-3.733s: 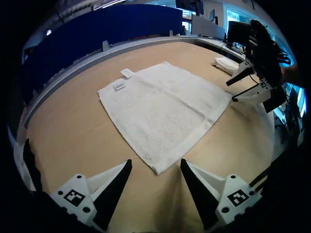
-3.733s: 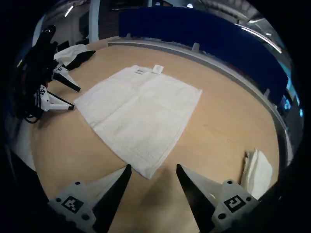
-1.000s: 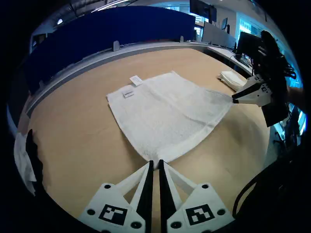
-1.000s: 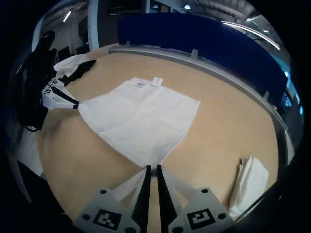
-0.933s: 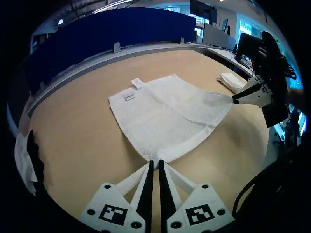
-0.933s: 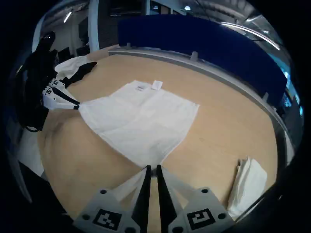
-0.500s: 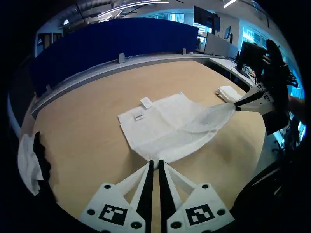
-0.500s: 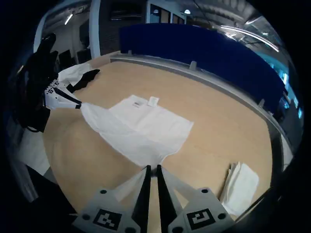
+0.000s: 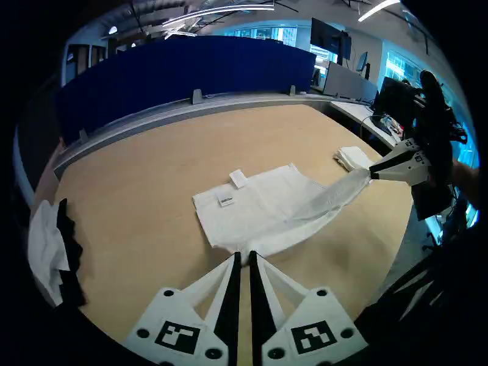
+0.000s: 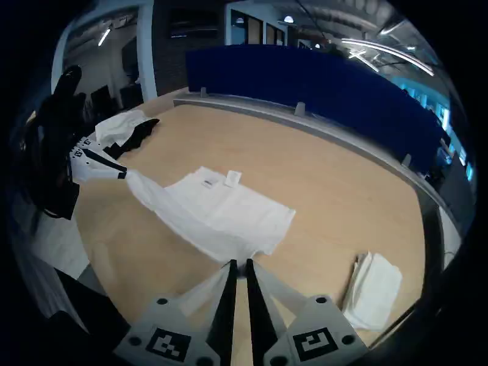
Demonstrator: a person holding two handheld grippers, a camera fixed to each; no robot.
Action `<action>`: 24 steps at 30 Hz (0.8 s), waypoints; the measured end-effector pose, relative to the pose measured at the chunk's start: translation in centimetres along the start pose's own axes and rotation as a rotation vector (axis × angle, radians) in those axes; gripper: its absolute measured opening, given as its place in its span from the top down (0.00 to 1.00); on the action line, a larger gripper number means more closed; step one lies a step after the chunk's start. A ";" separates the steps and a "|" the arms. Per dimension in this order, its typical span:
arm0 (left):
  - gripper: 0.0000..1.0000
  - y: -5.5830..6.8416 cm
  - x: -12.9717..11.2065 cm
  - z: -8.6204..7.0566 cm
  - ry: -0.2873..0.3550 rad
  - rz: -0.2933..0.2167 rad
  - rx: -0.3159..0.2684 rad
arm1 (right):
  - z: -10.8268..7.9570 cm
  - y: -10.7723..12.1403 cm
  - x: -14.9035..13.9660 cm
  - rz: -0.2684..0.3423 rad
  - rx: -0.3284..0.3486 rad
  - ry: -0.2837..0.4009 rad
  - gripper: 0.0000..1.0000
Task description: Fold towel
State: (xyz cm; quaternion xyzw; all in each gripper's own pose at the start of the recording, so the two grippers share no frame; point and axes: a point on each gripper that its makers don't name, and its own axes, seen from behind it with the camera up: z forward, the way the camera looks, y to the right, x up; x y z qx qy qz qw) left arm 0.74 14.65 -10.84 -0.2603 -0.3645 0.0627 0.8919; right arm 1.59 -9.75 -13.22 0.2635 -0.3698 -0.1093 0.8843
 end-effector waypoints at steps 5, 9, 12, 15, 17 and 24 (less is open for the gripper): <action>0.90 0.0 0.4 0.3 0.006 -0.002 0.004 | 0.1 0.3 0.0 -0.014 -0.006 -0.011 0.89; 0.90 -0.2 0.9 0.6 0.012 -0.013 0.005 | 0.4 0.8 0.4 -0.022 -0.013 -0.015 0.89; 0.90 -0.5 1.4 1.0 0.018 -0.022 0.010 | 0.7 1.3 0.9 -0.027 -0.018 -0.018 0.89; 0.90 -1.0 2.0 1.6 0.028 -0.028 0.017 | 1.2 1.9 1.5 -0.034 -0.024 -0.020 0.89; 0.90 -1.4 2.6 2.0 0.037 -0.030 0.023 | 1.6 2.3 1.9 -0.041 -0.030 -0.019 0.89; 0.90 -3.1 4.7 3.9 0.066 -0.046 0.050 | 3.7 4.0 3.8 -0.065 -0.051 -0.013 0.89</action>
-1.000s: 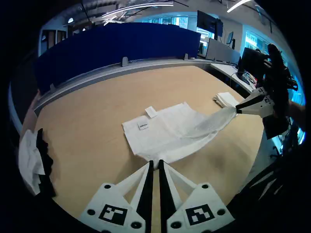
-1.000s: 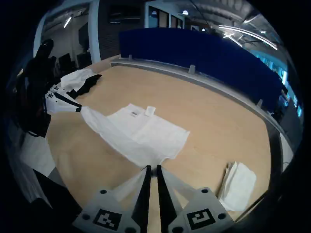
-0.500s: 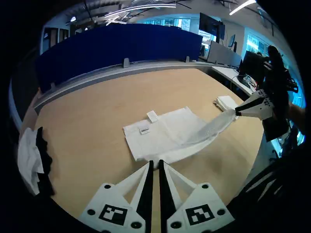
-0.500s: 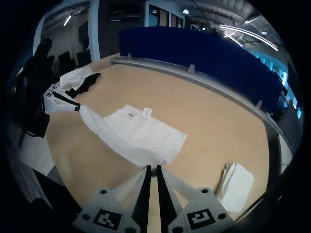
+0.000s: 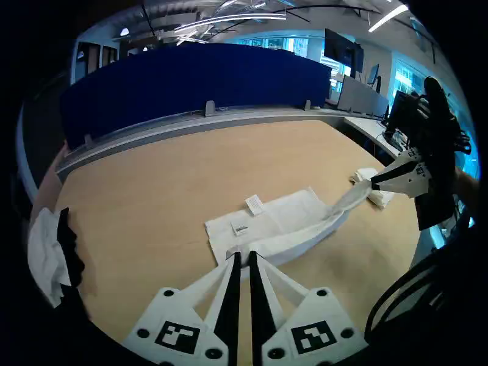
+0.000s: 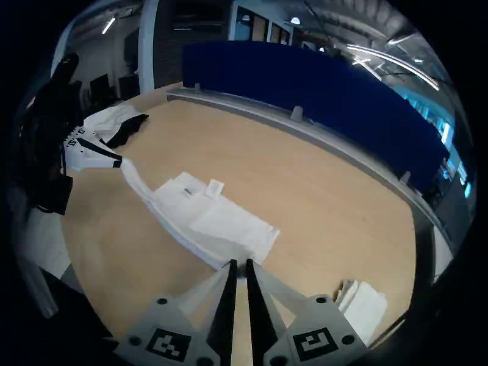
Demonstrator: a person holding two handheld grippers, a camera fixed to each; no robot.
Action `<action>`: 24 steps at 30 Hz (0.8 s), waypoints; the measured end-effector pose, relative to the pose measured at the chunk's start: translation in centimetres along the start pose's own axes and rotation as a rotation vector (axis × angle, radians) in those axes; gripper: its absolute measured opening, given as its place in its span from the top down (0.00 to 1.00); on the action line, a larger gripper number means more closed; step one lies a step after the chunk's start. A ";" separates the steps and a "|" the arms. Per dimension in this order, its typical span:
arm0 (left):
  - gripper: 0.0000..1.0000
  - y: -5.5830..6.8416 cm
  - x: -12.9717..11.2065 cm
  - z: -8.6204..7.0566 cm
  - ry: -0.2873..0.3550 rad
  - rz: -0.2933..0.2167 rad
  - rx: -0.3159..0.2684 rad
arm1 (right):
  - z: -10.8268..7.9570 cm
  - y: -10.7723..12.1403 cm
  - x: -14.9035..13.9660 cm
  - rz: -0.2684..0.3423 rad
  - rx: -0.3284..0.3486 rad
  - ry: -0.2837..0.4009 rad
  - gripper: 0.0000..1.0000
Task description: Fold towel
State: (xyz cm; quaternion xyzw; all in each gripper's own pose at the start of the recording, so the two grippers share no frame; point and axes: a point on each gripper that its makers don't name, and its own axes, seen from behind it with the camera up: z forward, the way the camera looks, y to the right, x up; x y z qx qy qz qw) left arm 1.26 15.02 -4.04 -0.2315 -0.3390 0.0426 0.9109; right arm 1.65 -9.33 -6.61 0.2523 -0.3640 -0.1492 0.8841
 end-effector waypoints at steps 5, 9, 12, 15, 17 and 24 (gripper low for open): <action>0.90 -1.2 0.6 1.6 0.004 -0.015 0.016 | 2.0 0.9 0.9 0.000 -0.007 -0.002 0.89; 0.90 -2.0 0.3 3.1 -0.010 -0.028 0.028 | 3.8 1.4 0.9 0.008 -0.006 -0.016 0.89; 0.90 -2.2 -0.2 4.2 -0.021 -0.034 0.028 | 5.0 1.7 0.6 0.013 -0.008 -0.032 0.89; 0.90 -2.5 -0.5 5.1 -0.030 -0.031 0.028 | 6.0 2.0 0.1 0.021 -0.012 -0.048 0.89; 0.90 -2.7 -0.8 5.8 -0.037 -0.026 0.029 | 6.6 2.2 -0.2 0.029 -0.012 -0.056 0.89; 0.90 -3.3 -1.5 8.0 -0.055 -0.015 0.034 | 8.8 2.8 -1.1 0.058 -0.026 -0.075 0.89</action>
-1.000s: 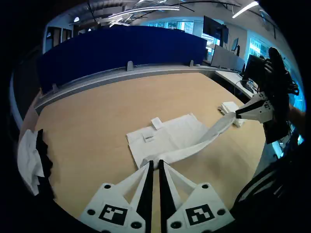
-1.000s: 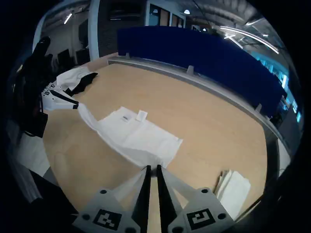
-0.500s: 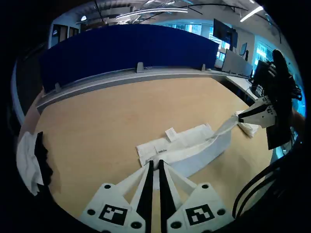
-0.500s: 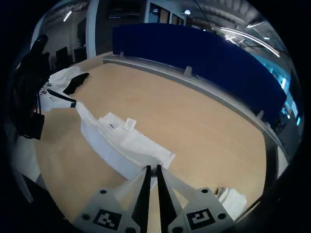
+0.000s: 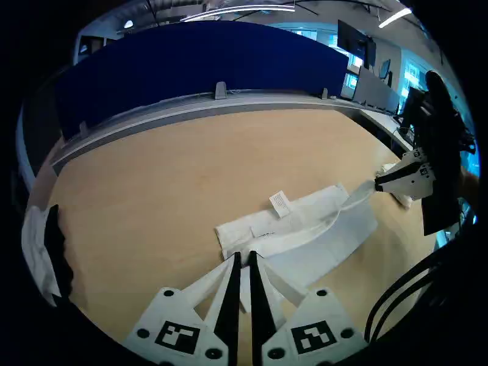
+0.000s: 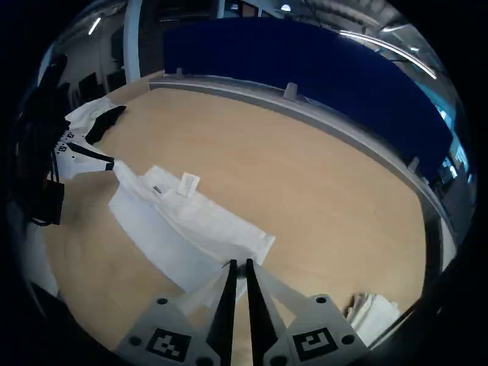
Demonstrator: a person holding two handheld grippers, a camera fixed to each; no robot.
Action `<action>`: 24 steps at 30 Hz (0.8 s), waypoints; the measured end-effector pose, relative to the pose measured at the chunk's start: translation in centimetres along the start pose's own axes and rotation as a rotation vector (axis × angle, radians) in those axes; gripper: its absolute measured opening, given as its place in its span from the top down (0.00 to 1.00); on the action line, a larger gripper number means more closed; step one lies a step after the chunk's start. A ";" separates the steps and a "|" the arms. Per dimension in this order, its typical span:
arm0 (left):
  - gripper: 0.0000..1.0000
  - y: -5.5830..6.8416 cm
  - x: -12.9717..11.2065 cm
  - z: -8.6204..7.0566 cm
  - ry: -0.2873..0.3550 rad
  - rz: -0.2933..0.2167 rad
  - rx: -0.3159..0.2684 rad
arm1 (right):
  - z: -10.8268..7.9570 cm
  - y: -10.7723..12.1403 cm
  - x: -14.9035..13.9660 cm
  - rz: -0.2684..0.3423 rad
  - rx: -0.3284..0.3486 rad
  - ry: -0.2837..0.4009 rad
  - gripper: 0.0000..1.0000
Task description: Fold towel
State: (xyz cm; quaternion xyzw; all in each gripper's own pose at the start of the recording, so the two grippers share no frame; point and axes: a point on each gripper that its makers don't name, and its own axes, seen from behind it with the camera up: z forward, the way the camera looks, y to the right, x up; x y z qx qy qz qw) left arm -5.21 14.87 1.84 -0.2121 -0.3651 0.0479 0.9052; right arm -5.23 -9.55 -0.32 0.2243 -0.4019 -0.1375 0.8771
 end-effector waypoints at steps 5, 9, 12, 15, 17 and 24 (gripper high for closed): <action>0.90 -0.3 -0.3 1.4 -0.003 -0.008 0.005 | 1.7 0.1 -0.6 0.022 -0.008 -0.013 0.89; 0.90 -0.2 -0.9 2.3 -0.014 -0.004 -0.001 | 2.8 0.1 -1.3 0.033 -0.017 -0.028 0.89; 0.90 -0.4 -1.5 3.0 -0.023 0.009 0.008 | 3.4 0.1 -1.5 0.037 -0.027 -0.028 0.88; 0.90 -0.8 -1.9 3.6 -0.034 0.023 0.026 | 3.9 0.5 -1.6 0.040 -0.048 -0.029 0.87; 0.90 -1.0 -2.0 4.0 -0.036 0.031 0.036 | 4.2 0.7 -1.5 0.040 -0.061 -0.029 0.86; 0.89 -1.6 -1.8 5.0 -0.035 0.047 0.058 | 5.0 1.0 -1.5 0.038 -0.083 -0.030 0.83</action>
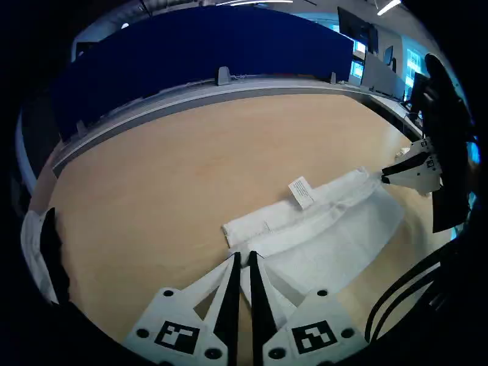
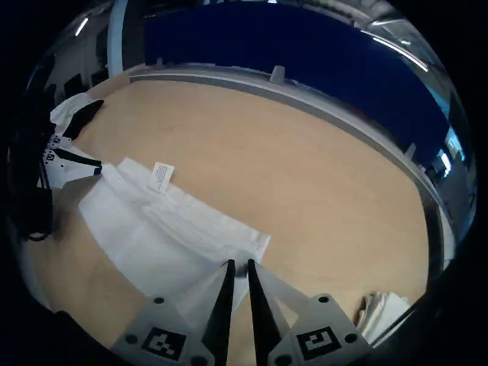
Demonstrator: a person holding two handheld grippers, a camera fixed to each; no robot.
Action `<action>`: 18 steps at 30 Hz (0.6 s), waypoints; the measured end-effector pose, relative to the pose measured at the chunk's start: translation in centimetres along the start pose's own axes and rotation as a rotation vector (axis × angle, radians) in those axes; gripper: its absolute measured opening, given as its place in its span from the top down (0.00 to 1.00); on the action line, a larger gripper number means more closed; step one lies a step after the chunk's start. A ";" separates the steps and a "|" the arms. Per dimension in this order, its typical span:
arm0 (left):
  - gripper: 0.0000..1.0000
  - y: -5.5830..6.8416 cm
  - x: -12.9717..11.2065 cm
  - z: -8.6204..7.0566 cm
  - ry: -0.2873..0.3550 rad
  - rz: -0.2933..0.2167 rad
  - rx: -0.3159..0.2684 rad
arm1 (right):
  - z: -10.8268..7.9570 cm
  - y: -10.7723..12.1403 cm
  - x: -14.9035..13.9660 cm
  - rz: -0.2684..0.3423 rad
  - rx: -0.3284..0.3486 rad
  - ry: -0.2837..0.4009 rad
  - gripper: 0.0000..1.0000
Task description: Fold towel
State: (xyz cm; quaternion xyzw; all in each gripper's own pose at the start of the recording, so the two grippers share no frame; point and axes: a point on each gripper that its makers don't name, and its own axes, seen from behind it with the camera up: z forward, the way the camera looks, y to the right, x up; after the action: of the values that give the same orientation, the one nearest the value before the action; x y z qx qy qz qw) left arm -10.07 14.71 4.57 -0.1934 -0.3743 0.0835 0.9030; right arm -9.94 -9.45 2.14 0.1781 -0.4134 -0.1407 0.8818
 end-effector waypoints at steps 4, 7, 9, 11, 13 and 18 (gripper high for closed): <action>0.89 -0.3 0.2 0.4 0.001 -0.002 0.008 | 0.4 0.2 0.2 0.009 -0.012 0.005 0.82; 0.88 -0.4 0.2 0.8 0.001 0.001 0.013 | 0.7 0.5 0.4 0.018 -0.022 0.007 0.80; 0.87 -0.7 0.3 1.1 0.001 0.004 0.018 | 0.9 0.7 0.6 0.023 -0.028 0.009 0.77; 0.80 -1.0 0.5 1.2 0.003 0.008 0.028 | 0.9 0.8 0.7 0.026 -0.033 0.011 0.73; 0.74 -1.4 0.8 1.1 0.014 0.008 0.039 | 0.9 1.1 1.0 0.027 -0.045 0.016 0.68; 0.47 -2.2 1.5 0.6 0.034 -0.004 0.052 | 0.6 1.4 1.7 0.027 -0.067 0.037 0.48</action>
State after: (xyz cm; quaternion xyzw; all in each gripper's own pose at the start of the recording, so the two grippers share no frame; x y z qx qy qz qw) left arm -9.44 13.27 6.81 -0.1707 -0.3572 0.0879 0.9141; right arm -9.21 -8.97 4.27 0.1456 -0.3943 -0.1391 0.8966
